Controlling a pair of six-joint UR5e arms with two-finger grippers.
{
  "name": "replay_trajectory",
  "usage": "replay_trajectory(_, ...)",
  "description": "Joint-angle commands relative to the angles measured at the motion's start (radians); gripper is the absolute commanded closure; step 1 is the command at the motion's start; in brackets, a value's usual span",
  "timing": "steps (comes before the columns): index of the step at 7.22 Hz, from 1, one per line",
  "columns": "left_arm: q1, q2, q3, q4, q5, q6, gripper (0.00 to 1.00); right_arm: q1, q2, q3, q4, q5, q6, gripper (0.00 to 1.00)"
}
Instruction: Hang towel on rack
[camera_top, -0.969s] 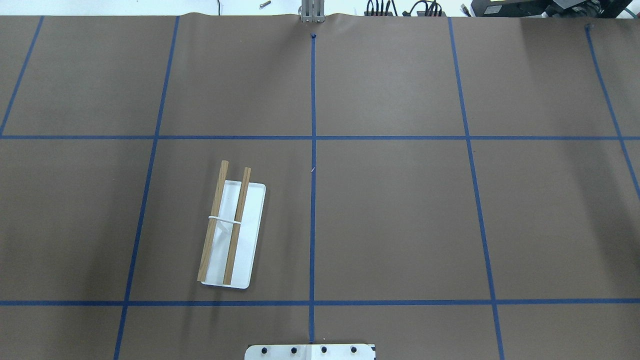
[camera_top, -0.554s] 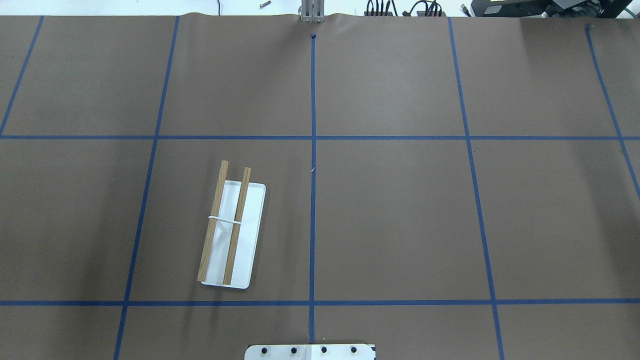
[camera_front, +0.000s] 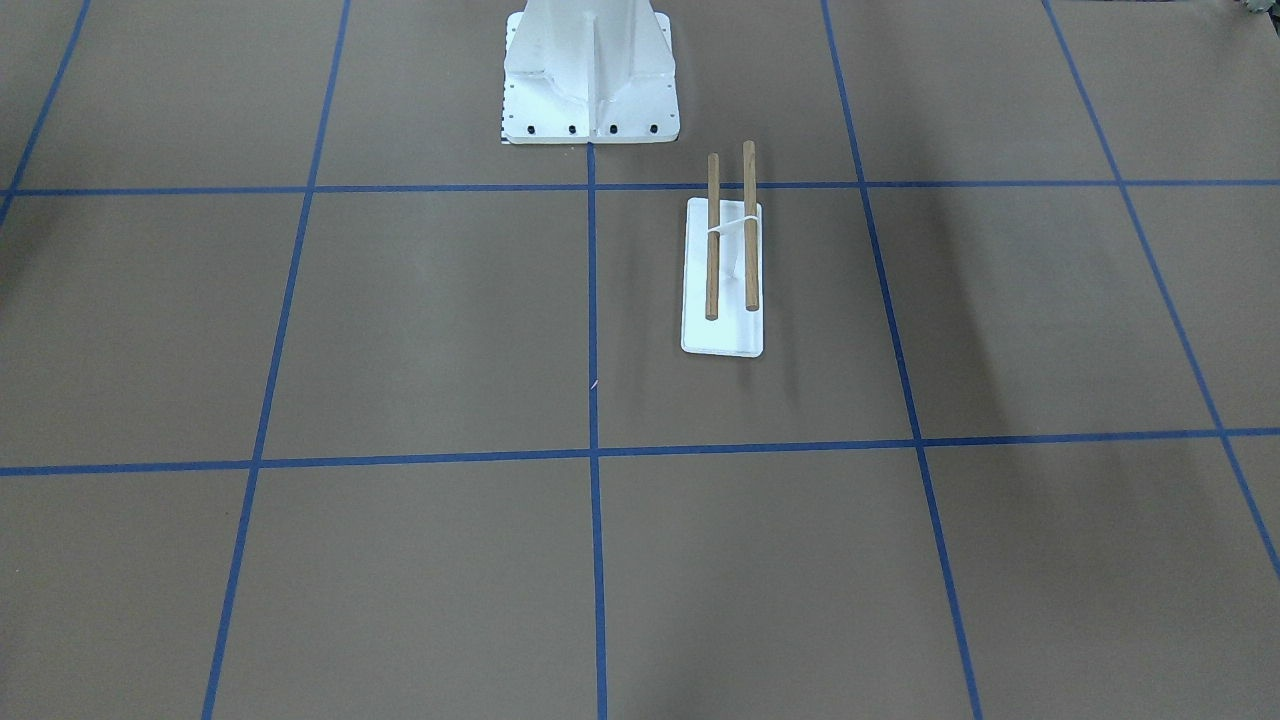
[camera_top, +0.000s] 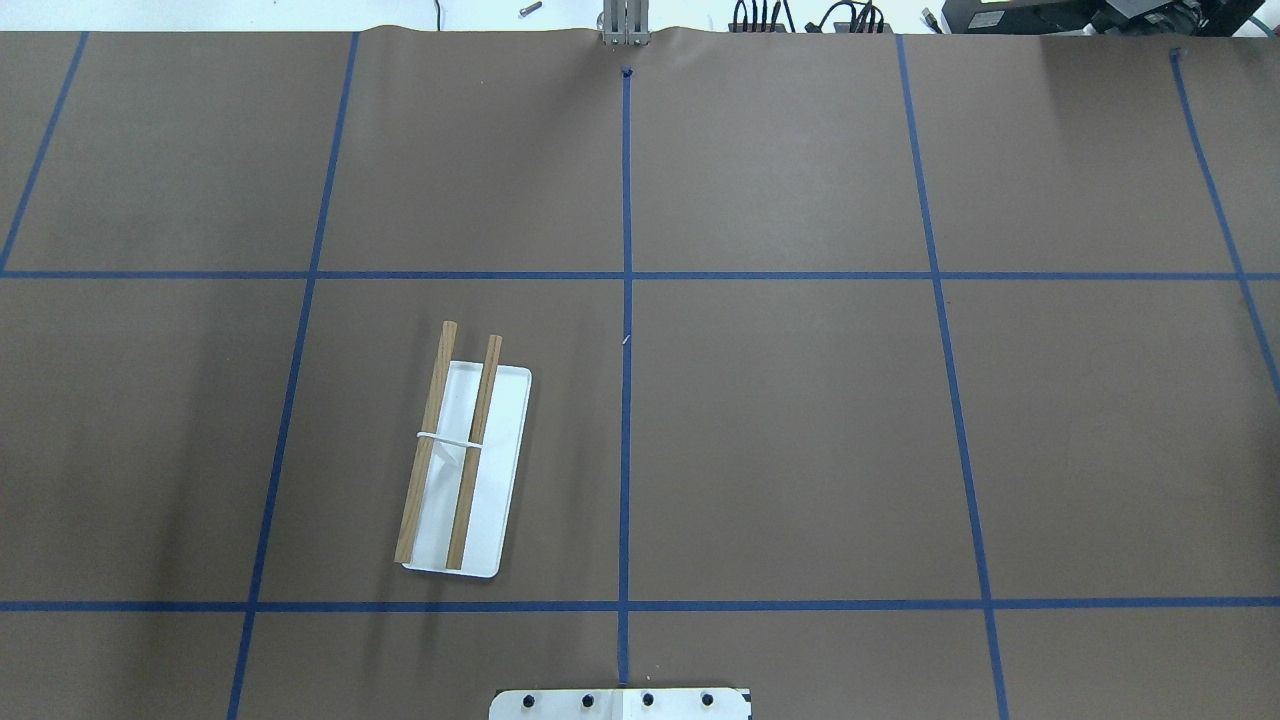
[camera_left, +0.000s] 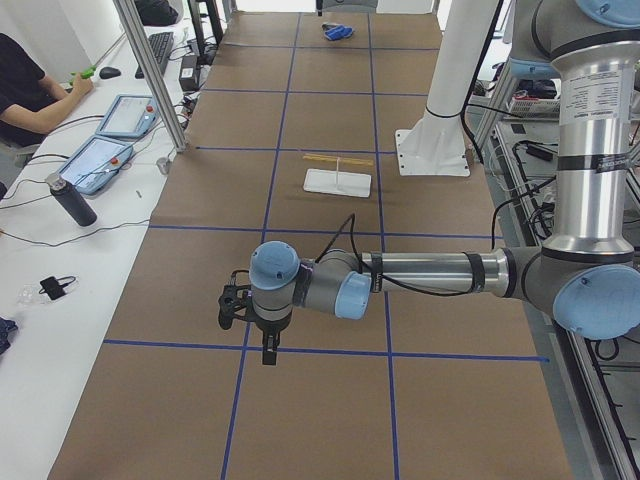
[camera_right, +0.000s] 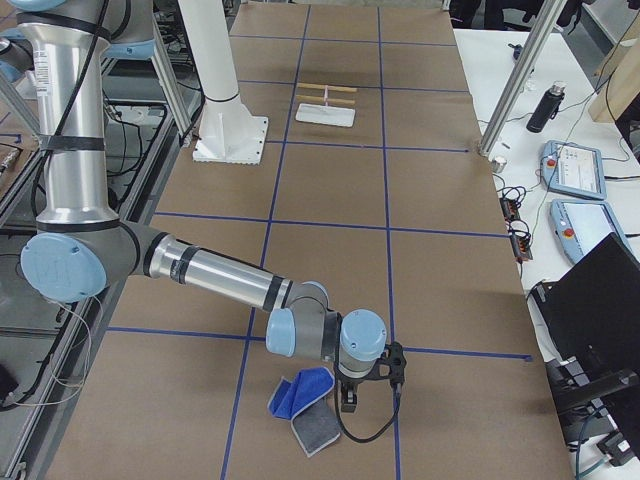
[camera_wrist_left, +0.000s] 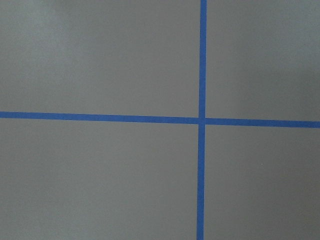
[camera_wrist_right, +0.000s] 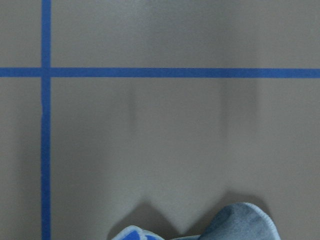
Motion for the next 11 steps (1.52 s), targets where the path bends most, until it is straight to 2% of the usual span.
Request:
replay_trajectory(1,0.0,0.0,-0.001,-0.003,-0.001,0.0,0.02,-0.001,0.014,-0.058,0.015,-0.084,0.013,0.0)
replay_trajectory(6,0.0,-0.017,0.002,-0.002,-0.001,-0.001,0.02,-0.059,0.006,-0.121,0.015,-0.073,0.013,0.0)
replay_trajectory(9,0.0,-0.025,0.005,-0.002,-0.001,0.0,0.02,-0.087,0.03,-0.222,0.122,-0.069,0.015,0.0)
replay_trajectory(10,0.0,-0.025,0.005,-0.002,-0.001,-0.001,0.02,-0.089,0.031,-0.224,0.122,-0.07,0.01,0.0)
replay_trajectory(11,0.0,-0.026,0.004,-0.002,-0.001,-0.001,0.02,-0.089,0.029,-0.227,0.124,-0.072,0.012,0.05)
